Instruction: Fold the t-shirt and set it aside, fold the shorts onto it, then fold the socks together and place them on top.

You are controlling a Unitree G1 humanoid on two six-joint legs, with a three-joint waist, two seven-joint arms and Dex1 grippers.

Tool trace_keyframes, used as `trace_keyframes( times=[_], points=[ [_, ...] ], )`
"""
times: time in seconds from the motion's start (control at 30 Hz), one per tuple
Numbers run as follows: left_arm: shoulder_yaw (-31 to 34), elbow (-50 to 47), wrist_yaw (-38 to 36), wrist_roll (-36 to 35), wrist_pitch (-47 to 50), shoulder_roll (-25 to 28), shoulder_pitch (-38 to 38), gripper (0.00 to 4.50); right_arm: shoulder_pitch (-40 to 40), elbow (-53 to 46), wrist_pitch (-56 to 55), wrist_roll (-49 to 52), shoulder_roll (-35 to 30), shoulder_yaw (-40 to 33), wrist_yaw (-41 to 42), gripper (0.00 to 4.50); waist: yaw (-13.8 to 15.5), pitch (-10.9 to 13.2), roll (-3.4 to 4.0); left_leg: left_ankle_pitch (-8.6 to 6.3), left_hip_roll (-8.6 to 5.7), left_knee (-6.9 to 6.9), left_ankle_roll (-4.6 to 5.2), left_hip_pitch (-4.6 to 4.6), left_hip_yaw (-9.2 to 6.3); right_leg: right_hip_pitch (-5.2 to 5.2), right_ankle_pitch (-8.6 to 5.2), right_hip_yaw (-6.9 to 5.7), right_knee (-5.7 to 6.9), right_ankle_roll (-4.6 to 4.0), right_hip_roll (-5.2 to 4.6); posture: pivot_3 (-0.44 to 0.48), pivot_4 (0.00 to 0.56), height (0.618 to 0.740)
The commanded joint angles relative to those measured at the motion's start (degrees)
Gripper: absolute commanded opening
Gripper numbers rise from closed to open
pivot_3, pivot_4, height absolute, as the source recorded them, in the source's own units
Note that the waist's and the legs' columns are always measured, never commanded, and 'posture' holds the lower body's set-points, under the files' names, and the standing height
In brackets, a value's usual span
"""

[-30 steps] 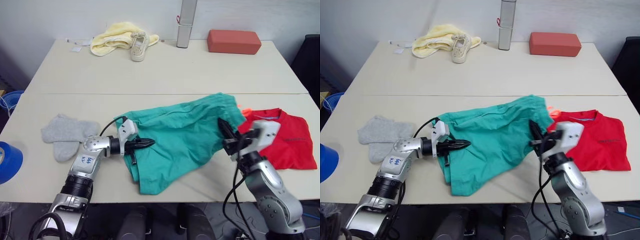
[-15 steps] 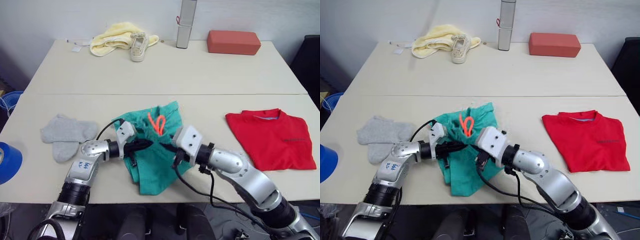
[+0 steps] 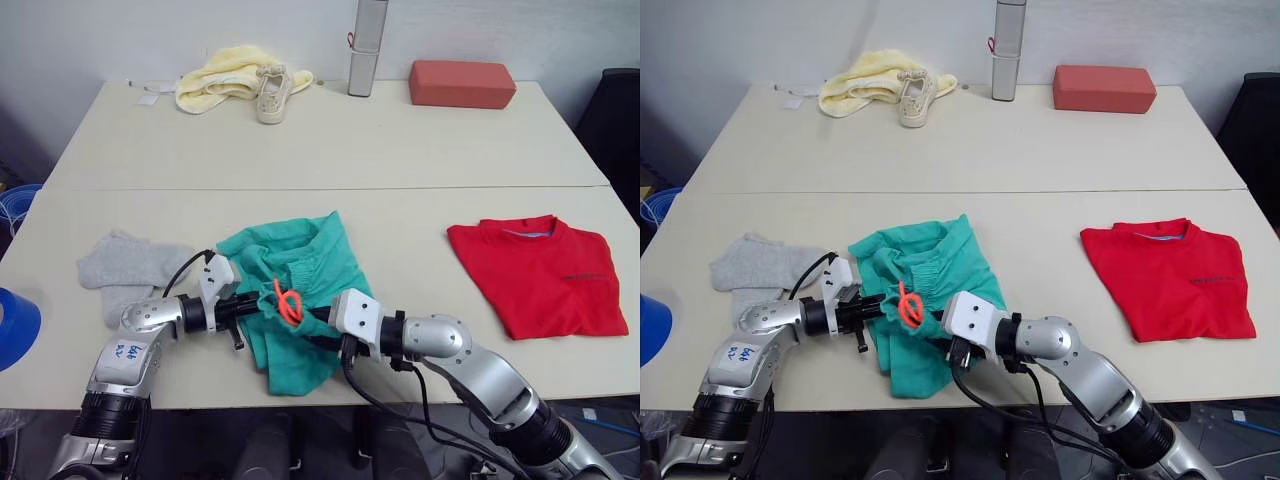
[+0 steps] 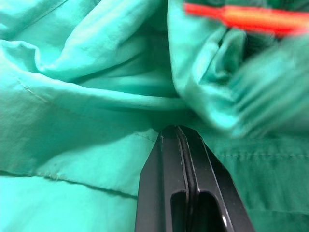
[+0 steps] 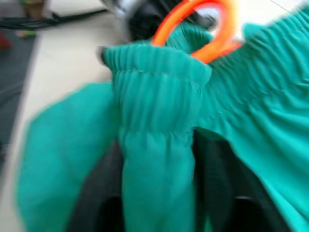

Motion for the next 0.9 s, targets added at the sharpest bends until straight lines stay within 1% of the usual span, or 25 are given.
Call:
trace_keyframes(
  times=[0.03, 0.1, 0.17, 0.2, 0.27, 0.33, 0.37, 0.43, 0.47, 0.6, 0.67, 0.73, 0.87, 0.9],
  points=[
    [0.32, -0.36, 0.85, -0.18, -0.69, -0.39, 1.22, 0.00, -0.24, -3.14, -0.91, 10.13, 1.07, -3.26, 8.91, 3.07, 0.00, 0.00, 0.00, 0.00, 0.00, 0.00, 0.00, 0.00, 0.00, 0.00, 0.00, 0.00, 0.00, 0.00, 0.00, 0.000, 0.150, 0.740],
    [-0.07, -0.10, 0.98, -0.05, -0.97, -0.71, 1.50, 0.00, 0.05, -3.71, 0.75, 16.12, 1.20, -5.36, 12.59, 3.72, 0.02, 0.00, 0.00, 0.00, 0.00, 0.00, 0.00, 0.00, -0.01, 0.00, 0.00, 0.00, -0.01, 0.00, 0.00, 0.000, 0.150, 0.740],
    [-0.39, -0.10, 1.07, 0.17, -1.25, -0.90, 1.66, 0.00, 0.33, -3.95, 3.18, 20.35, 1.28, -7.59, 13.52, 4.47, 0.09, 0.00, 0.00, 0.00, 0.00, 0.00, 0.01, 0.00, -0.01, 0.02, 0.00, 0.00, -0.01, 0.00, -0.01, 0.000, 0.150, 0.740],
    [-0.49, -0.14, 1.09, 0.17, -1.18, -0.94, 1.64, 0.00, 0.36, -4.09, 5.00, 23.34, 0.89, -9.39, 13.85, 4.49, 0.10, 0.00, 0.00, -0.01, 0.00, 0.00, 0.01, 0.01, -0.02, 0.02, 0.00, 0.00, -0.01, 0.00, -0.02, 0.000, 0.150, 0.740],
    [0.79, -0.85, 0.53, -0.90, -0.58, 0.05, 2.07, 0.00, 1.14, -4.20, 7.44, 28.68, -3.62, -14.35, 18.17, 4.49, 0.16, 0.00, 0.00, -0.01, 0.00, 0.00, 0.01, 0.01, -0.02, 0.03, 0.00, 0.00, -0.02, 0.00, -0.04, 0.000, 0.150, 0.740],
    [4.57, -1.92, -1.85, -4.79, 0.63, 1.97, 2.63, 0.00, 1.47, -3.30, 10.24, 33.92, -6.87, -20.43, 19.08, 4.49, 0.19, 0.00, -0.01, -0.04, 0.00, 0.00, 0.05, 0.00, -0.02, 0.02, 0.00, 0.00, -0.05, 0.00, -0.07, 0.000, 0.150, 0.740],
    [6.42, -2.29, -3.48, -7.08, 1.01, 2.84, 2.76, 0.00, 1.49, -2.37, 10.78, 35.45, -7.28, -22.73, 18.45, 4.49, 0.09, 0.01, -0.01, -0.05, 0.00, 0.00, 0.07, -0.01, -0.02, 0.03, 0.01, 0.00, -0.10, 0.00, -0.08, 0.000, 0.150, 0.740],
    [8.92, -3.28, -7.94, -11.07, 1.26, 5.12, 3.21, 0.00, 1.58, -0.62, 11.15, 36.37, -7.36, -25.80, 16.80, 4.49, -0.11, 0.01, -0.03, -0.07, 0.01, -0.04, 0.03, -0.02, -0.03, -0.01, 0.00, 0.00, -0.11, -0.01, -0.07, 0.000, 0.150, 0.740],
    [10.19, -3.92, -8.80, -12.72, 2.22, 6.19, 3.05, 0.00, 1.40, 0.87, 10.83, 35.85, -6.71, -27.38, 15.11, 4.49, -0.06, 0.02, -0.01, -0.06, 0.04, -0.08, -0.02, 0.00, -0.03, -0.02, -0.02, -0.01, -0.09, -0.06, -0.06, 0.000, 0.150, 0.740],
    [13.61, -7.20, -8.62, -17.66, 8.20, 9.89, 0.97, 0.00, -1.16, 10.22, 11.60, 33.89, -3.90, -31.58, 8.76, 4.49, 0.03, 0.03, 0.01, -0.01, 0.04, -0.19, -0.11, 0.03, -0.03, -0.03, -0.05, -0.02, -0.09, -0.11, -0.07, 0.000, 0.150, 0.740],
    [14.31, -8.89, -6.97, -19.29, 10.16, 10.07, -0.23, 0.00, -2.37, 13.86, 10.57, 31.15, -3.77, -31.25, 8.73, 4.11, 0.19, 0.03, 0.01, -0.01, 0.02, -0.18, -0.10, 0.02, -0.02, -0.02, -0.04, -0.02, -0.11, -0.10, -0.07, 0.000, 0.150, 0.740],
    [13.46, -10.52, -5.87, -19.70, 10.60, 9.27, -1.57, 0.00, -3.66, 16.24, 12.26, 30.07, -4.58, -30.09, 9.50, 3.57, 0.29, 0.04, 0.02, 0.00, -0.02, -0.18, -0.08, -0.01, -0.02, -0.03, -0.03, -0.03, -0.11, -0.09, -0.10, 0.000, 0.150, 0.740],
    [10.63, -13.68, -4.62, -19.45, 10.27, 7.12, -3.61, 0.00, -8.33, 21.08, 24.61, 32.14, -6.58, -28.41, 9.07, 2.14, 0.00, 0.04, 0.03, 0.01, -0.02, -0.20, -0.03, -0.03, 0.02, -0.03, -0.02, -0.02, 0.06, -0.07, -0.06, 0.000, 0.150, 0.740],
    [10.45, -14.05, -4.08, -19.85, 10.49, 6.29, -4.02, 0.00, -9.61, 21.73, 26.16, 32.55, -6.87, -27.99, 10.41, 2.14, -0.03, 0.04, 0.03, 0.03, -0.02, -0.20, 0.00, -0.03, 0.02, -0.04, -0.02, -0.03, 0.07, -0.07, -0.05, 0.000, 0.150, 0.740]
  ],
)
